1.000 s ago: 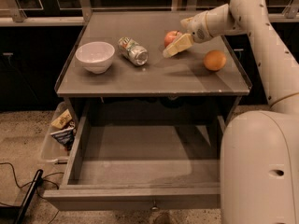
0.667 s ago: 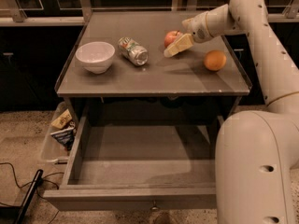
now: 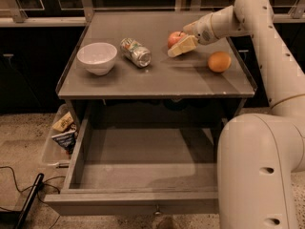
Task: Place apple into top drawer
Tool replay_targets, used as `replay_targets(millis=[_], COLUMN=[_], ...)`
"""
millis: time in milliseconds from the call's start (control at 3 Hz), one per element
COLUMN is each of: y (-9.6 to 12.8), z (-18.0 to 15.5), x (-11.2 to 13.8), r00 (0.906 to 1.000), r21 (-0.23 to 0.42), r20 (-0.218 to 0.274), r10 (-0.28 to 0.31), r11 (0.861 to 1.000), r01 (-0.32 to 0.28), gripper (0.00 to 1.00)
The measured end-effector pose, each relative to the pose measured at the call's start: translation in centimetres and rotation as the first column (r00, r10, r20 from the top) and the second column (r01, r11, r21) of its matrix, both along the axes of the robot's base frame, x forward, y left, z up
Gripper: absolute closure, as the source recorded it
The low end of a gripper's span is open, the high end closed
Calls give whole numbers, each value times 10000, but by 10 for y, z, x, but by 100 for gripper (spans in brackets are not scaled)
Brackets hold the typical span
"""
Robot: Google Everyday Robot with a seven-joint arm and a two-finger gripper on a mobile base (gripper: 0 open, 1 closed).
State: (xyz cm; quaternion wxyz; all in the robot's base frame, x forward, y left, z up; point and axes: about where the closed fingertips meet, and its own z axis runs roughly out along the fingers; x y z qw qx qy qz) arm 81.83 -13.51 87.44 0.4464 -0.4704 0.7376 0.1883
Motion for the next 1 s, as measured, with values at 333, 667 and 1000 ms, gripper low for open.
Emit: replay_targets(millis=[333, 667, 1000], y=[0, 0, 0], z=[0, 0, 0], x=[0, 0, 0], r00=[10000, 10000, 10000], r21=[0, 0, 0], r20=[0, -1, -1], r10=[0, 1, 1], r11=[10000, 10000, 10000], r01=[0, -1, -1], gripper=[42, 65, 88])
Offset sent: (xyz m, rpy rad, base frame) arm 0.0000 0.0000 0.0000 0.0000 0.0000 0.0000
